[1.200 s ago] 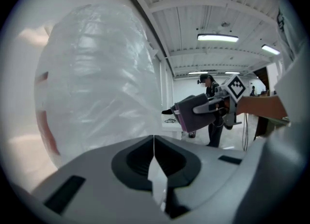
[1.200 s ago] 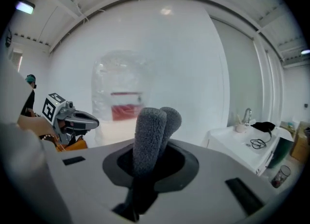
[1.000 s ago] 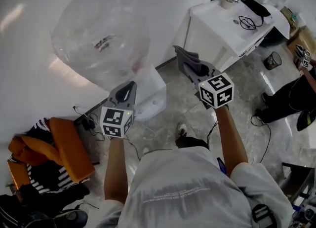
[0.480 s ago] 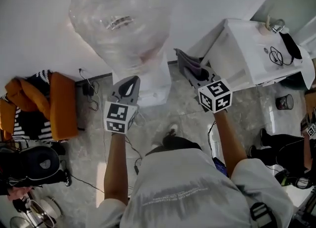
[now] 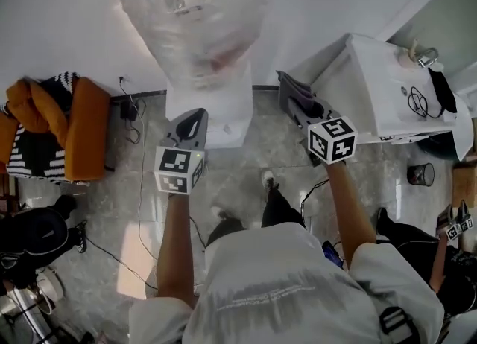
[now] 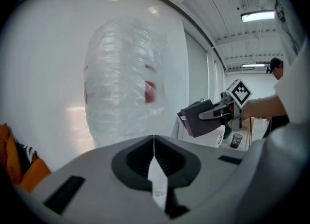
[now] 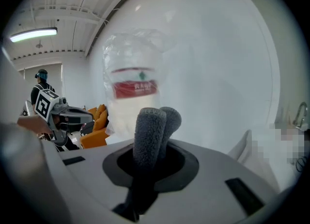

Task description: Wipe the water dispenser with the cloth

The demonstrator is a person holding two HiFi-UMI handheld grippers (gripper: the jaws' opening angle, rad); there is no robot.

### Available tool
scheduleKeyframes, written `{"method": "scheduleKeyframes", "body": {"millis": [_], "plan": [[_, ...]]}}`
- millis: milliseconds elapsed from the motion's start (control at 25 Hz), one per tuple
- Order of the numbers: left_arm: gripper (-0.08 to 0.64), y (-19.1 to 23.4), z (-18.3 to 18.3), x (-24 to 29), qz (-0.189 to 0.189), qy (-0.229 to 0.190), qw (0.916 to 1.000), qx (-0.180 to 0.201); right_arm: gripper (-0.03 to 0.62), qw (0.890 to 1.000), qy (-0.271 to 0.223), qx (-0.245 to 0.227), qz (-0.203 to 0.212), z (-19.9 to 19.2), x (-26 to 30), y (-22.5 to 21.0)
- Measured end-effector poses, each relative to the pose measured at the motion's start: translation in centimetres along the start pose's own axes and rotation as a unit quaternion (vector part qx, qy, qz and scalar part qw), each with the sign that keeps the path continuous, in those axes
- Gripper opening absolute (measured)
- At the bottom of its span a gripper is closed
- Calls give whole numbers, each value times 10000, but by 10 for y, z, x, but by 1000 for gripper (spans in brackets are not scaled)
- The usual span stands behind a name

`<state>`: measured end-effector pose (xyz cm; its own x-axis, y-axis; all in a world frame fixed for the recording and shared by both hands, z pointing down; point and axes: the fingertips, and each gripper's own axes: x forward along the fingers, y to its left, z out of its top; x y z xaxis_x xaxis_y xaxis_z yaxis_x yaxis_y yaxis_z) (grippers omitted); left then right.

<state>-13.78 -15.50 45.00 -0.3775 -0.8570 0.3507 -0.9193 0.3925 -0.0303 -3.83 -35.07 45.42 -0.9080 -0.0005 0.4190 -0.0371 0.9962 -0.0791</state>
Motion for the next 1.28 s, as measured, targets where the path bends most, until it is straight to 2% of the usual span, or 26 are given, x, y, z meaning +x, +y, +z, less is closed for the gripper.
{"method": "scheduleKeyframes", "body": {"millis": [360, 640, 920, 1080, 1160, 1280], "plan": [[17, -6, -23, 35, 822, 121, 9949, -569, 60, 9975, 185, -278, 618, -12, 72, -59], [17, -9, -44, 71, 1408, 330, 9853, -906, 60, 9940, 418, -1, 1007, -39, 156, -117], [17, -13, -72, 79, 1753, 531, 9758, -1196, 60, 9863, 1038, 211, 1268, -94, 260, -130], [17, -20, -94, 80, 1808, 707, 9731, -1244, 60, 9803, 1592, 32, 1169, -138, 307, -131], [17, -20, -106, 84, 1816, 773, 9722, -1257, 60, 9766, 1821, 97, 1140, -162, 324, -131], [17, -13, -123, 93, 1841, 830, 9706, -1308, 60, 9691, 2109, -87, 1278, -198, 339, -119]]}}
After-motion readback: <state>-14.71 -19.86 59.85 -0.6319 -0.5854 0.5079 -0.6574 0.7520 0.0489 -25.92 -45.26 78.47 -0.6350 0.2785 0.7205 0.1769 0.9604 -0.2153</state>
